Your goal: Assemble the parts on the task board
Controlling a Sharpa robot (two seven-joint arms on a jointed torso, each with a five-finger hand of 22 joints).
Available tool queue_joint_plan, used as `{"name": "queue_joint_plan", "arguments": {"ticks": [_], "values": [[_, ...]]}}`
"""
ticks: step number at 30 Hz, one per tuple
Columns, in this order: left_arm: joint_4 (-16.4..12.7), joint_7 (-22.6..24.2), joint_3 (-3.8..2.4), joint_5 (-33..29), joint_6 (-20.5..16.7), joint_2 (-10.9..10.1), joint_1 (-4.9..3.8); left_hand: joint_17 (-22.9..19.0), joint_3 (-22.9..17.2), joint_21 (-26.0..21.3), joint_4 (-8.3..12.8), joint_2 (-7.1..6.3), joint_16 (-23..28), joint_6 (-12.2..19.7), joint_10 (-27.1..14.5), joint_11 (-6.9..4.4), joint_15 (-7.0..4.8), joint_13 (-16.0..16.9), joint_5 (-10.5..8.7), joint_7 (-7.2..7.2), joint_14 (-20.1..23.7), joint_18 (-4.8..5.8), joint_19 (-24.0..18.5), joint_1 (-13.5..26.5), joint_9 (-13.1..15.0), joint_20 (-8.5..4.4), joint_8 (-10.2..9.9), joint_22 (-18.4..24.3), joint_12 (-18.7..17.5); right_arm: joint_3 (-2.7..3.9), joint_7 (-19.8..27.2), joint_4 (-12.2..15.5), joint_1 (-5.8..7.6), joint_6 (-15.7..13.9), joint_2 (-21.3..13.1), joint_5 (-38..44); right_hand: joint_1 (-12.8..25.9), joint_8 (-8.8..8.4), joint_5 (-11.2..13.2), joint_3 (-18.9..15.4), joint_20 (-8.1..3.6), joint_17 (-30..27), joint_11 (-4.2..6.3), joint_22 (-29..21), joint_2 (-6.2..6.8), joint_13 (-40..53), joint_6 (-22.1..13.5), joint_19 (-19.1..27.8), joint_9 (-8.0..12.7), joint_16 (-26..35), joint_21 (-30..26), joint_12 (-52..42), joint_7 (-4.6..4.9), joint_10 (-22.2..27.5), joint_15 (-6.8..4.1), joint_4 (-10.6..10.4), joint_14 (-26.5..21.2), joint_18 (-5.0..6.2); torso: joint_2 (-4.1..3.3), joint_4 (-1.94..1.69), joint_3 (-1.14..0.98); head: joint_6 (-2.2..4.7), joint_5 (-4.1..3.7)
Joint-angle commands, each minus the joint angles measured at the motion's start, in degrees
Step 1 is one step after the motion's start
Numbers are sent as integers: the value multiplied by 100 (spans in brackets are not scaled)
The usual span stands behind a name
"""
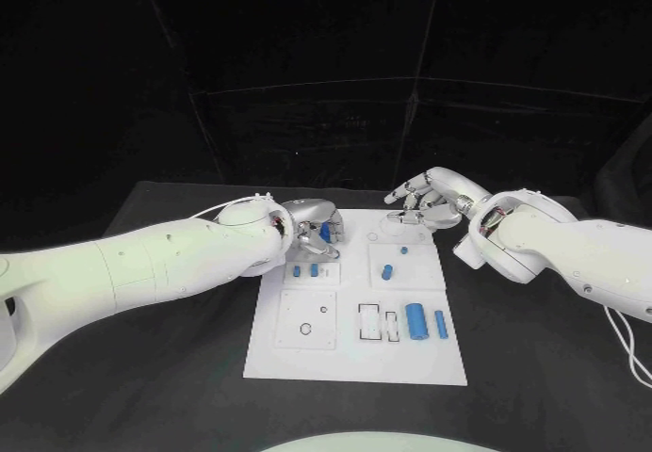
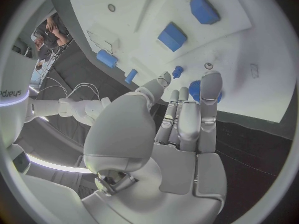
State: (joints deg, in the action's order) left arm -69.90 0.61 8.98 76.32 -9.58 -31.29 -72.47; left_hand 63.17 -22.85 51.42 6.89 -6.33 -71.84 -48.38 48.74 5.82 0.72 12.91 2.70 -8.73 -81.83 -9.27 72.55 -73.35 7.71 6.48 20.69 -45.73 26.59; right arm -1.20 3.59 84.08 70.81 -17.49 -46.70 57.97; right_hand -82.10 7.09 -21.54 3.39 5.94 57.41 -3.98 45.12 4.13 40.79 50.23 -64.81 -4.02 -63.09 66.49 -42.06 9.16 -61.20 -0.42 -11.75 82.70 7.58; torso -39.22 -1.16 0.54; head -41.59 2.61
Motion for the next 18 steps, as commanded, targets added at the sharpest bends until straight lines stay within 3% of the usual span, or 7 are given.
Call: {"name": "queue_joint_plan", "arguments": {"ticks": [1, 8, 18], "values": [[64, -14, 9, 309, 171, 72, -10, 3, 32, 51, -17, -55, -28, -57, 35, -15, 8, -35, 11, -3, -27, 50, 34, 7, -20, 4, -34, -38, -33, 3, 59, -3, 10, -66, 13, -18, -44, 27, -37, 21, -6, -5, -10, -6, -6, -6, -40, 45, -4, 29, -35, 20, 17, 31, 3, -28, -31, 96, -2, -2, 2, 0, 4], [182, -51, 29, 325, 237, 181, -9, 53, 6, 198, -22, -7, -104, -119, 66, -13, 11, -112, 11, 3, -43, 74, 74, -28, -61, 6, -81, -200, -64, 3, 60, -12, 10, -78, 25, -18, -47, 28, -38, 24, -6, -4, -10, -11, -7, -9, -41, 47, -4, 30, -40, 22, 18, 32, 3, -28, -31, 97, 10, -9, -4, -16, 5], [335, -204, 112, 415, 492, 322, -4, 52, -122, 331, 7, 90, -162, -254, 137, -41, -15, -266, 11, 49, -23, 87, 66, -124, -132, -10, -167, -354, -146, 3, 60, -20, 10, -68, 40, -18, -47, 28, -38, 24, -6, -4, -10, -11, -7, -9, -41, 47, -4, 30, -40, 22, 18, 32, 3, -28, -31, 97, 6, -2, 1, -18, 17]]}}
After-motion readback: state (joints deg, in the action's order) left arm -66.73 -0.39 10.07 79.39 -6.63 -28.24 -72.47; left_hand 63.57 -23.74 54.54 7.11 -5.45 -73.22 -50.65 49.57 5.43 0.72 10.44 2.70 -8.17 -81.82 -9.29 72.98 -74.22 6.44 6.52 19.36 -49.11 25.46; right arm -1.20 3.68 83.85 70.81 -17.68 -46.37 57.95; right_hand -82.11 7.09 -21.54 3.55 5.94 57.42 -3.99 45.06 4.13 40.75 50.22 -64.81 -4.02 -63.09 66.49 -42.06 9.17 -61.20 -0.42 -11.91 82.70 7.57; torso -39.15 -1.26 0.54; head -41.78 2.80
